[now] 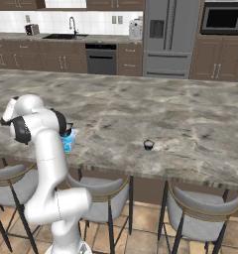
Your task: Stack the yogurt containers by placing the smaller containers on top of the larger containers.
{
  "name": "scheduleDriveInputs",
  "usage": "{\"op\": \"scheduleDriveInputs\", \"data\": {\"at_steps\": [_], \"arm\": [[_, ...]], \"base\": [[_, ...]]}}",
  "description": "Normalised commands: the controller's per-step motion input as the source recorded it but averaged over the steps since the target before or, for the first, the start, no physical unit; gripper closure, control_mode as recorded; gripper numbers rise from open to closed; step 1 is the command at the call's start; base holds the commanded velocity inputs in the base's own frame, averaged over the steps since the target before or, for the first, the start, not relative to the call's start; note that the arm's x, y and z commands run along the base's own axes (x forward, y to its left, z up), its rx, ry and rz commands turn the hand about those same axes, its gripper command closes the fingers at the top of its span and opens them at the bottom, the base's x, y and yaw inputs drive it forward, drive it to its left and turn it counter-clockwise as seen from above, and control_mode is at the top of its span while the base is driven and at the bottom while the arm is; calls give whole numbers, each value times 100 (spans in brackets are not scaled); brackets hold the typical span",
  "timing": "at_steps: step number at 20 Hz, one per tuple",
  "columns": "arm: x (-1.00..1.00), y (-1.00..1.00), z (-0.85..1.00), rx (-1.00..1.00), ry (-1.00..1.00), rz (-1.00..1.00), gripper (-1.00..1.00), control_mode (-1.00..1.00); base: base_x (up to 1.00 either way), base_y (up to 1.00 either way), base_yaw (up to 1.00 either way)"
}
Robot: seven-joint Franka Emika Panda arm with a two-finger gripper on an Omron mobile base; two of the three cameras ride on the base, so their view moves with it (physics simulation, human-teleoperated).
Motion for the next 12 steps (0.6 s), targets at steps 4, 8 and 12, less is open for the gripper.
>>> {"op": "scheduleDriveInputs", "data": {"at_steps": [4,8,12], "arm": [[-11,3,39,0,-2,0,100,-100],[-18,3,55,0,-5,0,100,-100],[-28,1,54,0,-5,0,100,-100]], "base": [[0,0,0],[0,0,0],[0,0,0]]}}
